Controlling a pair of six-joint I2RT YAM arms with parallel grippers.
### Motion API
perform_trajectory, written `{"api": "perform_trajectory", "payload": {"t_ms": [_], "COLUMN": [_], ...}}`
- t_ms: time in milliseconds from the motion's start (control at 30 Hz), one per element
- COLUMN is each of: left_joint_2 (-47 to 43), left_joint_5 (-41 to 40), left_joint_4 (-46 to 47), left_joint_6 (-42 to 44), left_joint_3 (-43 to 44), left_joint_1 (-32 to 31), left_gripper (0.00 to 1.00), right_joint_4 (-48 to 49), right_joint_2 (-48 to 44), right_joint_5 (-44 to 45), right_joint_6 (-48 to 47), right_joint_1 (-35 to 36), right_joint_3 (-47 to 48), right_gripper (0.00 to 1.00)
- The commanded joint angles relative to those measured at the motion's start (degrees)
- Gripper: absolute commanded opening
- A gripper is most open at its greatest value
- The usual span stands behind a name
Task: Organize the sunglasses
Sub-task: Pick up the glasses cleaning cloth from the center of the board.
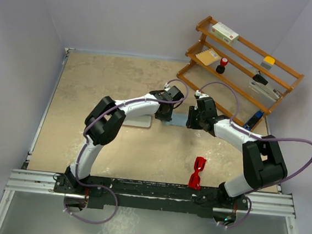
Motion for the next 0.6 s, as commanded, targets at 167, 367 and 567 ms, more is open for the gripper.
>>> {"api": "perform_trajectory", "payload": {"t_ms": [167,367,567], "left_joint_2": [1.0,1.0,1.0], "left_joint_5": [0.3,-0.5,-2.1], "left_joint_4": [0.0,-0.5,-1.2], "left_joint_6": [-0.4,-0.5,-0.5], "left_joint_3": [2.5,0.8,-0.3], "left_joint_1": [-0.1,-0.1,-0.4], "left_gripper": [0.27,0.27,0.26], "right_joint_4": [0.8,1.0,1.0], "right_joint_2": [-2.2,-2.2,-2.3], "right_joint_5": [-0.9,-1.3,-1.4], "right_joint_6": [0.5,0.7,0.8], "right_joint_1": [0.2,0.2,0.2], "right_joint_3": [-0.2,-0.4,-0.6], "right_gripper": [0.37,0.37,0.37]}}
